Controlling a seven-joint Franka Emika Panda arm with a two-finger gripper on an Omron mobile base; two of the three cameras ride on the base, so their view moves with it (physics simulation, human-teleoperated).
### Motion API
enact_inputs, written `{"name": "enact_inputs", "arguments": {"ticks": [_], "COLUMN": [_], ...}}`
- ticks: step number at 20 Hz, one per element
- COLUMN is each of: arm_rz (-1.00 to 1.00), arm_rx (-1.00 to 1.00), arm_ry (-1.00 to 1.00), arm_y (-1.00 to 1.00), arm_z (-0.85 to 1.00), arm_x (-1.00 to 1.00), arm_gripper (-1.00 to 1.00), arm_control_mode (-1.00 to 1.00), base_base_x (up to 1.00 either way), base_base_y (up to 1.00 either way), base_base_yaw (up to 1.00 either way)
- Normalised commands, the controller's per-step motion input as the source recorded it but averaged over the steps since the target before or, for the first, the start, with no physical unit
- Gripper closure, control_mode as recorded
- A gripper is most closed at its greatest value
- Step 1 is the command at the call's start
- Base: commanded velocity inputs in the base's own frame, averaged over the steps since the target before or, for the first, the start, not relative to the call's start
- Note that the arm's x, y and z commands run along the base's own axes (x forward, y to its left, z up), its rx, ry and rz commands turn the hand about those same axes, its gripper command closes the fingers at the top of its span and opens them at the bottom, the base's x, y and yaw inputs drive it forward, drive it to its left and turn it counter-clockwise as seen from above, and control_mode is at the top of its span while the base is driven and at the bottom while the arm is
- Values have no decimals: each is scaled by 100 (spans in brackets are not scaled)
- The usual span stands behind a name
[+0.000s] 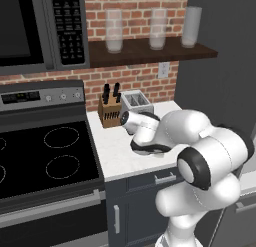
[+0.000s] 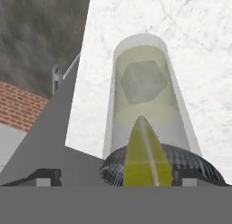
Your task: Grab a lemon wedge from the fridge and one ice cube from the ice bowl, and put them in the glass of lemonade.
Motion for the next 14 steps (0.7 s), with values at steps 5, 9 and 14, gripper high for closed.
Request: {"name": "enact_inputs", "arguments": {"ticks": [5,9,14], "arm_rz": [-5,-6,-3], "arm_rx": [0,0,0], "arm_ry": [-9,-11,-17], "arm_y": [25,23,44], "arm_z": [33,43,60], "arm_x": [-13,-10,-24], "arm_gripper": [-100,-100,-100], "arm_control_mode": [-100,-100,-100], "base_base_x": [0,0,0], "base_base_y": [0,0,0], "base_base_yaw": [0,0,0]}}
